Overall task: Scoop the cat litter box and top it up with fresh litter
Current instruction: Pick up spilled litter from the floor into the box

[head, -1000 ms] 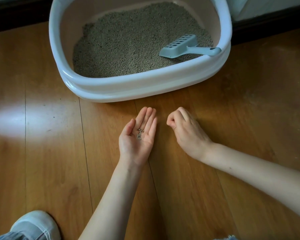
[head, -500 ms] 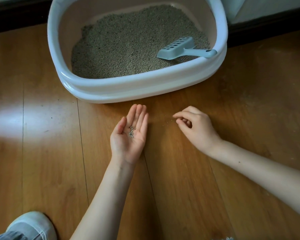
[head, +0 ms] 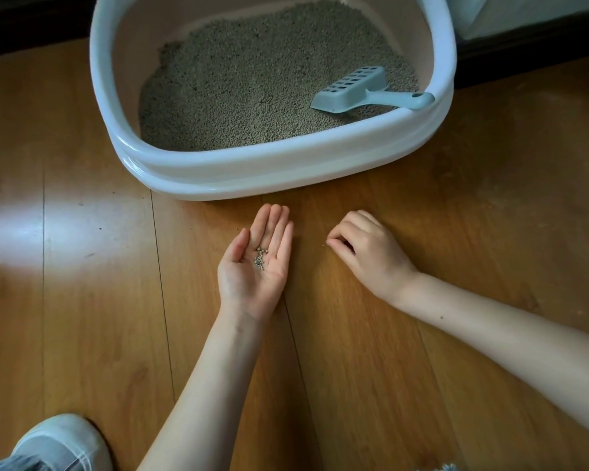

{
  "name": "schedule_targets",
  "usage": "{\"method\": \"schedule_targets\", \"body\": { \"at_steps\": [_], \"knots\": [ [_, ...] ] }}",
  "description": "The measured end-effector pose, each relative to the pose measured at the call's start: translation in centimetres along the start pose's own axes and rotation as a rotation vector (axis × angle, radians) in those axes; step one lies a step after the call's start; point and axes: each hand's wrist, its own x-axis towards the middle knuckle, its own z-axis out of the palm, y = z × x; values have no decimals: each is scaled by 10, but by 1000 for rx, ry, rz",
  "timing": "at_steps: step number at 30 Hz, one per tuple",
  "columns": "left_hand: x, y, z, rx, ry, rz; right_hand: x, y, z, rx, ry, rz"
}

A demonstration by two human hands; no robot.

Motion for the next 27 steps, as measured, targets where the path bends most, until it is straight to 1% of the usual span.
{"method": "schedule_targets", "body": {
  "at_steps": [3,5,7,8,9,12,13,14,16,17,19,21,23,27],
  "knots": [
    [0,0,1,13,3,-5,1,0,6,-161,-40,-96],
    [1,-2,0,32,7,-11,1,-5,5,-168,-53,-66],
    [2,-5,0,72,9,-21,0,-17,-2,-54,-8,24],
    [2,-8,1,97,4,-30,1,-25,-6,22,30,32],
    [2,-12,1,116,-6,-44,2,-34,-10,91,58,7],
    [-1,-24,2,153,-56,-87,7,-53,-15,228,60,-178],
    [-1,-27,2,149,-66,-92,8,-53,-16,254,74,-199],
    [0,-28,2,136,-64,-94,9,-48,-17,267,107,-181],
    [2,-25,3,101,-44,-83,5,-32,-20,241,177,-71],
    [2,-21,4,75,-40,-67,2,-23,-21,215,181,-9],
    [2,-12,5,28,-32,-31,-6,-7,-21,163,115,105],
    [2,-3,2,18,-25,-4,-14,2,-17,147,24,177],
    [2,2,0,15,-14,14,-18,6,-13,142,-21,185],
    [3,3,0,13,-11,10,-15,3,-8,118,-21,146]
  ]
}}
